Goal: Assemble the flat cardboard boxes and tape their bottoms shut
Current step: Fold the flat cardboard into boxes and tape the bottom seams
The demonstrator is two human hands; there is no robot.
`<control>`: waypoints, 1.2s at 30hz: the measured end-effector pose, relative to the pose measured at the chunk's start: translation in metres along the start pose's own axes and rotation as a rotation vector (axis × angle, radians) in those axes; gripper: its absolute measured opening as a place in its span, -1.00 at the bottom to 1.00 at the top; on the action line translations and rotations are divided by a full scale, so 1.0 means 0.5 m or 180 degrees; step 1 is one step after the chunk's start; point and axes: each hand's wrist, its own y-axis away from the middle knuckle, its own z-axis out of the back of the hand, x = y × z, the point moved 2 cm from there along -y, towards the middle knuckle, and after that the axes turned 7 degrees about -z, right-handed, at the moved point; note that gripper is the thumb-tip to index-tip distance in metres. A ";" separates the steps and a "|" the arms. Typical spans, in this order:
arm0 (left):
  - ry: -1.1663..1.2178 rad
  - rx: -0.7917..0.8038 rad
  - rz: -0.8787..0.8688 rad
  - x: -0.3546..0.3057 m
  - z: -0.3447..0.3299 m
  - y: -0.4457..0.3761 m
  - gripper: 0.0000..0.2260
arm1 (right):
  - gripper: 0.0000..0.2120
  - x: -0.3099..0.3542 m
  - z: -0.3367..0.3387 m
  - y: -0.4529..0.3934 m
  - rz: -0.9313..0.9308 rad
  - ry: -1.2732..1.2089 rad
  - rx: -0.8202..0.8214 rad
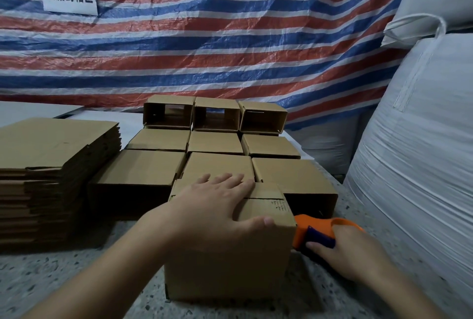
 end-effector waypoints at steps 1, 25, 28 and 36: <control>0.0008 -0.0003 0.0004 0.000 0.001 0.000 -0.04 | -0.52 0.001 0.008 0.000 -0.0032 -0.0159 -0.0020; 0.5224 -0.2148 0.0952 0.067 0.047 0.023 -0.31 | -0.24 0.306 0.399 -0.033 0.0911 -0.2615 0.2101; 0.5668 -0.2444 0.1068 0.070 0.052 0.039 -0.41 | -0.25 0.316 0.403 -0.040 0.0922 -0.2417 0.2097; 0.5385 -0.2441 0.1456 0.071 0.073 0.054 -0.56 | -0.26 0.330 0.403 -0.051 0.1065 -0.2214 0.2152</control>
